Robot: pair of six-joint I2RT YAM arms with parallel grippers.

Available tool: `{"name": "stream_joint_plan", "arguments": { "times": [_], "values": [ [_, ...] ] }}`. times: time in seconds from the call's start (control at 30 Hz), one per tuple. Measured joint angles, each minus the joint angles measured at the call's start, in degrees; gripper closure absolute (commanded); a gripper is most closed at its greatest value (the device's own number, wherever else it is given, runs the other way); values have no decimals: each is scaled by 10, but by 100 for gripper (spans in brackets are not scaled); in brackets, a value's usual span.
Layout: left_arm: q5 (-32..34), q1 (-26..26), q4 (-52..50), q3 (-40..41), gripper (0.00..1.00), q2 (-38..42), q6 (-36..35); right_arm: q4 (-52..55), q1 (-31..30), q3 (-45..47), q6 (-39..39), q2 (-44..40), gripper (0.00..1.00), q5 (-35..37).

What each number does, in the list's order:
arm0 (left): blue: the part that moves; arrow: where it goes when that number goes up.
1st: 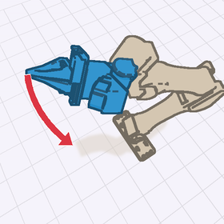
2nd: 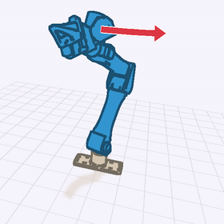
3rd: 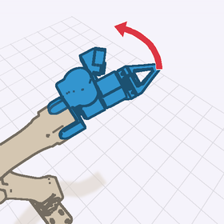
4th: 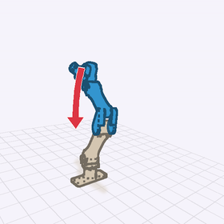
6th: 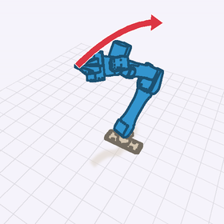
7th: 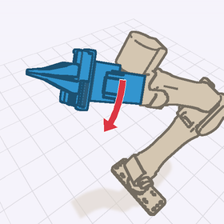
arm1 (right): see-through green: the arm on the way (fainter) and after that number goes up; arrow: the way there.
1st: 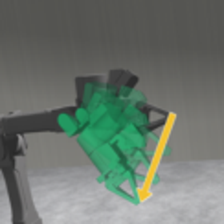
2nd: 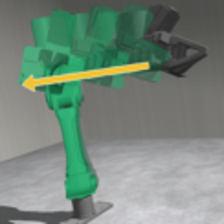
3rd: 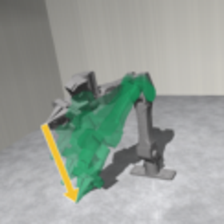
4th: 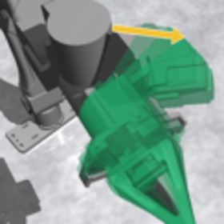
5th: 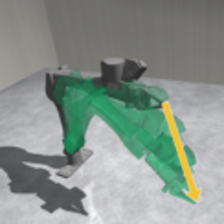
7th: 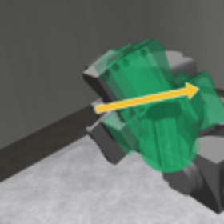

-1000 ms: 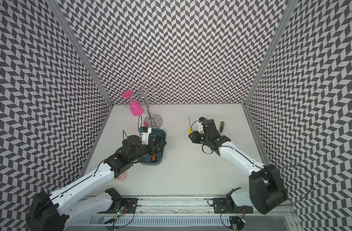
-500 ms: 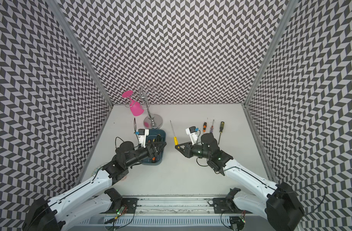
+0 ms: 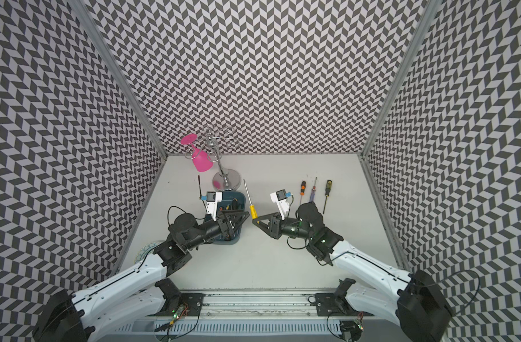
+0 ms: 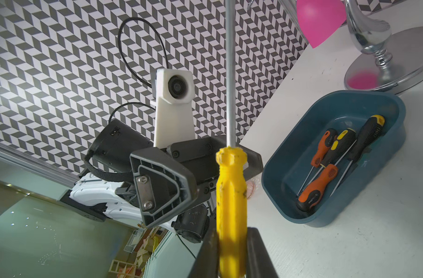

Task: Put the screwdriver on the desktop into the storage box
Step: Pick up the screwdriver from the center of the board.

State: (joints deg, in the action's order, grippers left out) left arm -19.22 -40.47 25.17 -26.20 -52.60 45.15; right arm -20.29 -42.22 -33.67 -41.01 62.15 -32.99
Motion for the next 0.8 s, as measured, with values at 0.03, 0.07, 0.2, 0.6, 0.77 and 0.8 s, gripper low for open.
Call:
{"name": "stream_joint_plan", "arguments": {
  "times": [0.03,0.07,0.2,0.6,0.77,0.8],
  "values": [
    [0,-1,3,0,40,-2,1,-2,-1,0,-1,0,94,0],
    [-1,-3,5,0,40,-3,1,-5,-3,0,-2,1,94,0],
    [-2,-12,18,0,43,-8,2,-14,-6,1,-5,3,94,0],
    [-2,-23,35,0,64,-25,5,-26,-17,3,-6,14,95,0],
    [-1,-24,33,0,85,-26,6,-30,-20,9,-6,28,93,-4],
    [-1,-24,34,0,91,-28,7,-31,-20,10,-6,28,92,-3]
  ]
}}
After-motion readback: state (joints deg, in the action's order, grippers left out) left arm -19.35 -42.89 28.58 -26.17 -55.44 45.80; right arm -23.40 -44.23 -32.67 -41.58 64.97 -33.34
